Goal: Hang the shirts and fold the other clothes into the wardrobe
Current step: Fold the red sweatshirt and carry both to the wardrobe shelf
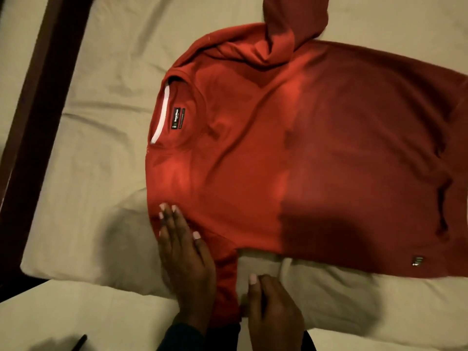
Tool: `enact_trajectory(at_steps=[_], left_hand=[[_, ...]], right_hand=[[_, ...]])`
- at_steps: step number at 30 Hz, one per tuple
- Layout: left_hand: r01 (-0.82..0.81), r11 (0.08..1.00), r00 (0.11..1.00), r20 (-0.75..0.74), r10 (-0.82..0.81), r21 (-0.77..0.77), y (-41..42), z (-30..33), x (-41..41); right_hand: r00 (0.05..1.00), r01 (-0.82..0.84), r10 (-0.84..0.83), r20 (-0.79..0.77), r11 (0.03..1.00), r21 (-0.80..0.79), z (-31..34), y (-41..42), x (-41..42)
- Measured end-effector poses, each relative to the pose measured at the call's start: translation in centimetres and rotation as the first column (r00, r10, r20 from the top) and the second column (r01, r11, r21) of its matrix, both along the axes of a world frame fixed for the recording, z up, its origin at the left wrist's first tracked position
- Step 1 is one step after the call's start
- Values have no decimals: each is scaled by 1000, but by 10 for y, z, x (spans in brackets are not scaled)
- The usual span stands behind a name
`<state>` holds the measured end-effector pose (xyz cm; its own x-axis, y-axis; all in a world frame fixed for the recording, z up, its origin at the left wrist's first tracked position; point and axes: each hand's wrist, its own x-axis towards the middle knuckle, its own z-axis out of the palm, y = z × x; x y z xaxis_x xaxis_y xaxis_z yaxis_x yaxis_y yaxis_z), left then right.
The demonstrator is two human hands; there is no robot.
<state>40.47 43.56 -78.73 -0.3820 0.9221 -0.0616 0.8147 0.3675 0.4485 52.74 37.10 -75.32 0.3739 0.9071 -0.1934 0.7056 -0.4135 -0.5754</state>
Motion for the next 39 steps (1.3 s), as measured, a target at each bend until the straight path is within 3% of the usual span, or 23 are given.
enact_trajectory(at_steps=[2,7,10,15,17,20,23,26,29,32,39], left_hand=[[139,990,990,13,-139,21,23,4,24],[454,889,887,-62,-457,-56,84,-33,76],[451,886,872,-163,-463,-104,86,-44,80],[458,882,863,-183,-471,-109,88,-38,79],[395,911,889,-201,-412,-120,95,-38,67],[188,974,948,-235,-214,-127,105,-36,42],[123,988,970,-199,-139,-88,108,-31,46],[241,970,970,-37,-240,23,126,-26,61],[464,872,878,52,-476,156,176,-24,85],[574,798,807,40,-590,184,243,-36,109],[608,755,793,-130,-595,245,382,-40,96]], right_hand=[[997,-15,2,71,984,179,-5,30,7],[980,-125,105,167,986,112,-44,124,37],[953,-260,241,186,962,85,-60,141,54],[891,-385,338,304,916,111,-62,137,77],[897,-273,227,380,959,71,-68,137,110],[888,134,-118,445,991,-6,-68,135,165],[903,167,-158,400,986,11,-60,141,176],[944,62,-104,313,988,141,-49,162,174],[970,-38,-34,240,957,289,-47,213,177],[969,-147,85,234,954,262,-50,271,172],[939,-179,126,321,973,143,-47,352,169]])
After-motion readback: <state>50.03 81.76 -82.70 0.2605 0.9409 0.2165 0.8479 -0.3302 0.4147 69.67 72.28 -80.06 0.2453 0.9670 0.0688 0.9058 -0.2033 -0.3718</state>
